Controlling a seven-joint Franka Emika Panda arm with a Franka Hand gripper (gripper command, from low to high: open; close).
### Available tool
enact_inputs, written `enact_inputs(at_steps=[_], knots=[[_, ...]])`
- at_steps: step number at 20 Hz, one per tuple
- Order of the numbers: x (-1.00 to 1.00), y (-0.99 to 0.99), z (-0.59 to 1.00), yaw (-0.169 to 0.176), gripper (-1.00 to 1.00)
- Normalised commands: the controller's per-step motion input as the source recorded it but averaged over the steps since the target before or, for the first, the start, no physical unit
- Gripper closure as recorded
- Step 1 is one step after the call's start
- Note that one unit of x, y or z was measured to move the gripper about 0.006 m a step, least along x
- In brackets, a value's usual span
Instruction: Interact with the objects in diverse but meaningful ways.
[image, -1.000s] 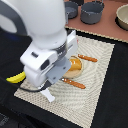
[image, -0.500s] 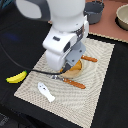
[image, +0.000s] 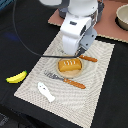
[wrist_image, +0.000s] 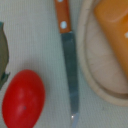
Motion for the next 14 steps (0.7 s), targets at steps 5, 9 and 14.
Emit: enact_inputs(at_steps=[5,9,14], knots=[[-0.28,0.75,0.00,-0.121,-1.00],[-0.50,0.50,-0.02,-0.075,-1.00],[-0.57,0.20,-0.09,-0.008,-1.00]])
